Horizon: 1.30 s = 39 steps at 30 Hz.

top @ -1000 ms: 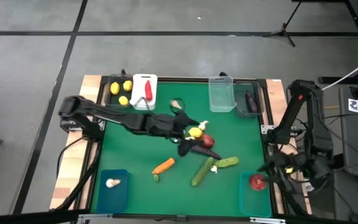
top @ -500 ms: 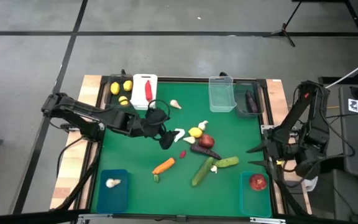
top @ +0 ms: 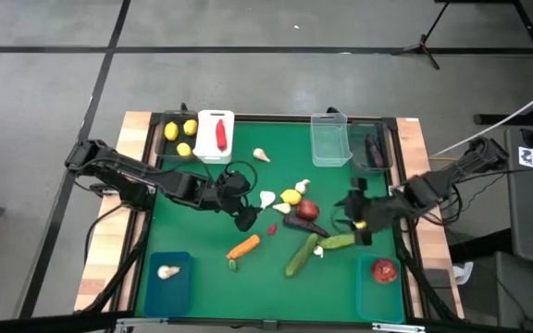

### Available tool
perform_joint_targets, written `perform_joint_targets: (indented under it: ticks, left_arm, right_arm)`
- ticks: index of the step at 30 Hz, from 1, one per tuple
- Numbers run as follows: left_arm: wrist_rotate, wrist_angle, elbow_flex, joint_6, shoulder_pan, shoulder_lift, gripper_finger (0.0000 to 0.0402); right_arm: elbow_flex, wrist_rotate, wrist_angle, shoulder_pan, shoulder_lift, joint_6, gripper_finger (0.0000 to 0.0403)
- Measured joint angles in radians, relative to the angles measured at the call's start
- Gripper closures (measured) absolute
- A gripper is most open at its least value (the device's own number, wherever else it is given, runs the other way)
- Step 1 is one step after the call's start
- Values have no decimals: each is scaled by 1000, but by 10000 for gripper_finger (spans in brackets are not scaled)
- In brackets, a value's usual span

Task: Sort produce into baskets
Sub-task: Put the apple into the green bin

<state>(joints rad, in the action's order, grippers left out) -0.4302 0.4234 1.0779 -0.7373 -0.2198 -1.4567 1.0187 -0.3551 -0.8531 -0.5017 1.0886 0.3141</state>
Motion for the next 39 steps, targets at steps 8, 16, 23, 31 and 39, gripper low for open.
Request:
perform_joint_targets:
  ticks: [8, 16, 23, 31, 39]
  left_arm:
    - [114, -259, 0, 268, 51, -37, 11]
    - [178, -534, 0, 395, 120, -210, 11]
    - [255, -519, -2, 373, 115, -191, 11]
    - [144, -305, 0, 519, 63, 201, 11]
    - [-225, -112, -72, 521, -113, 596, 11]
  right_arm:
    - [0, 220, -35, 143, 35, -30, 160]
    - [0, 186, -39, 142, 35, -30, 166]
    - [-9, 67, -50, 142, 34, -34, 166]
    - [-83, 15, -17, 142, 25, -33, 166]
    - [-182, 19, 210, 159, -12, -100, 166]
